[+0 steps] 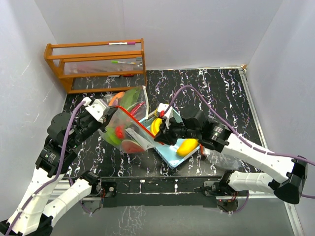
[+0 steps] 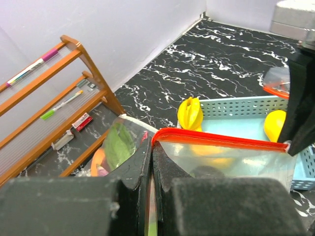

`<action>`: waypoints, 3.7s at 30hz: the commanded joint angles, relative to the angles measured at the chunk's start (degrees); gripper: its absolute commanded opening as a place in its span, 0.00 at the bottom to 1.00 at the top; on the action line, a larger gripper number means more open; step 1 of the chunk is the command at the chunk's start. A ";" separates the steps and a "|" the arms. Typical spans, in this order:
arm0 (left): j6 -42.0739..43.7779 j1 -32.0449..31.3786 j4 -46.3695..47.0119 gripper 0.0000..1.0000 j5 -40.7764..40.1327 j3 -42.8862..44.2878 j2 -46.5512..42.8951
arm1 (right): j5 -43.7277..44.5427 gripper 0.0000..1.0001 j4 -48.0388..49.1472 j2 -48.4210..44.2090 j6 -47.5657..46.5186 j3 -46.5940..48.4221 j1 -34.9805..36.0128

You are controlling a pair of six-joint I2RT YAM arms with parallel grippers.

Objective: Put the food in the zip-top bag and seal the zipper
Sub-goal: Zip the zipper food storage bag at the center of the board, then place the zipper food storage bag at the center of the board, then pick up the zipper food storage bag at the center of the board.

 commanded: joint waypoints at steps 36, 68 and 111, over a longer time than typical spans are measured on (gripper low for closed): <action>-3.75 0.23 8.53 0.00 -28.08 3.91 8.18 | 19.21 0.88 3.63 -10.42 14.84 1.80 -0.32; -12.89 5.18 38.75 0.74 -24.23 -16.09 20.99 | 22.55 0.98 0.01 -16.58 17.83 -3.12 -0.39; -36.12 5.19 12.32 0.97 10.20 -19.97 2.09 | 50.95 0.54 -22.97 -6.49 52.74 -15.83 -13.94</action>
